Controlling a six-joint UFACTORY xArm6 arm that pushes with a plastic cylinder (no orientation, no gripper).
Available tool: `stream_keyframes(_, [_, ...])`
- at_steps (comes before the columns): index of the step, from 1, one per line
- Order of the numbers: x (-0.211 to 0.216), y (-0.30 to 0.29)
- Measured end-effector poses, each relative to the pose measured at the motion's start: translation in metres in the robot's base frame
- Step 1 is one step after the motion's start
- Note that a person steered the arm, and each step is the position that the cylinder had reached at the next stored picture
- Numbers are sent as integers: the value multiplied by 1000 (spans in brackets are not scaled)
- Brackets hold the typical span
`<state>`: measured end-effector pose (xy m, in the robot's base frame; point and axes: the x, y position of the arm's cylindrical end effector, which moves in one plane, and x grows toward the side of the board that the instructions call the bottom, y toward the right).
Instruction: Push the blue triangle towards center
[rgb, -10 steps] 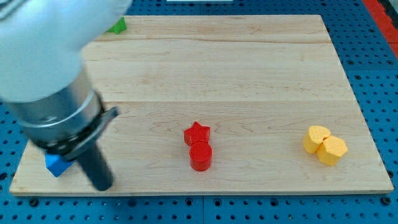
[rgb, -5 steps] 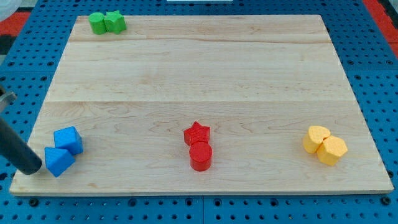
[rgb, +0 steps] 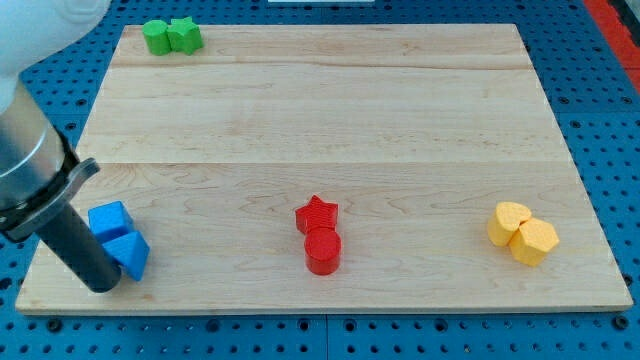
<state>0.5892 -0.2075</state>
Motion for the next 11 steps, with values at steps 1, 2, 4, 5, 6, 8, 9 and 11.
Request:
stream_keyframes(1, [-12, 13])
stream_keyframes(2, [-29, 25])
stream_keyframes(4, [-70, 56])
stream_keyframes(5, [-91, 74])
stream_keyframes(6, [-113, 88])
stream_keyframes(8, [-162, 97])
stream_keyframes(9, [-182, 106])
stream_keyframes(11, [-224, 107])
